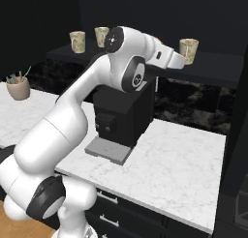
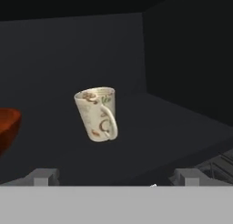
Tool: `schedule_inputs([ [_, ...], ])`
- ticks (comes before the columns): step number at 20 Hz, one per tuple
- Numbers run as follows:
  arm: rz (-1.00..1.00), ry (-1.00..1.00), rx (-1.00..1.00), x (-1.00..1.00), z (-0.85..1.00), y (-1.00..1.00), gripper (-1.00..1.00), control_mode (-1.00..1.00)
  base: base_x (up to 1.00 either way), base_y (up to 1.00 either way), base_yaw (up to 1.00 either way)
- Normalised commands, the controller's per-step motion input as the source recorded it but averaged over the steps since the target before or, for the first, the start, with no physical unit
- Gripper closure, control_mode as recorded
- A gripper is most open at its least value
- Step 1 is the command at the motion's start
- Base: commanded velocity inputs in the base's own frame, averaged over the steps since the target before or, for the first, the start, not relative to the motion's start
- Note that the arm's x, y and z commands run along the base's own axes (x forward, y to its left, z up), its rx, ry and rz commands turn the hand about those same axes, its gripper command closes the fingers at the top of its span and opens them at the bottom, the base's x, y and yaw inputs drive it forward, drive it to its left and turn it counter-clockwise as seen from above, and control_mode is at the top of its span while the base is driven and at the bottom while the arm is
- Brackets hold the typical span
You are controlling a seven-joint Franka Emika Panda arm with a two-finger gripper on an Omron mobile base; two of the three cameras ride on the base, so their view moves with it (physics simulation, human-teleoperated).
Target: Gather all objects into one cabinet and sort the glasses and bowls to opposite sides.
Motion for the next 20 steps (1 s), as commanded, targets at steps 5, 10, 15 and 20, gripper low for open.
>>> schedule_inputs([
  [5, 0.14, 0.0, 0.03, 0.3, 0.0, 0.0, -1.0, -1.0, 0.0, 0.0, 0.0],
  [10, 0.11, 0.0, 0.02, 0.41, 0.01, -0.09, -1.0, -1.0, 0.0, 0.0, 0.0],
  [15, 0.01, 0.03, 0.0, 0.2, 0.0, -0.57, -1.0, -1.0, 0.0, 0.0, 0.0],
  [20, 0.0, 0.03, 0.0, 0.02, 0.0, -0.56, -1.0, -1.0, 0.0, 0.0, 0.0],
])
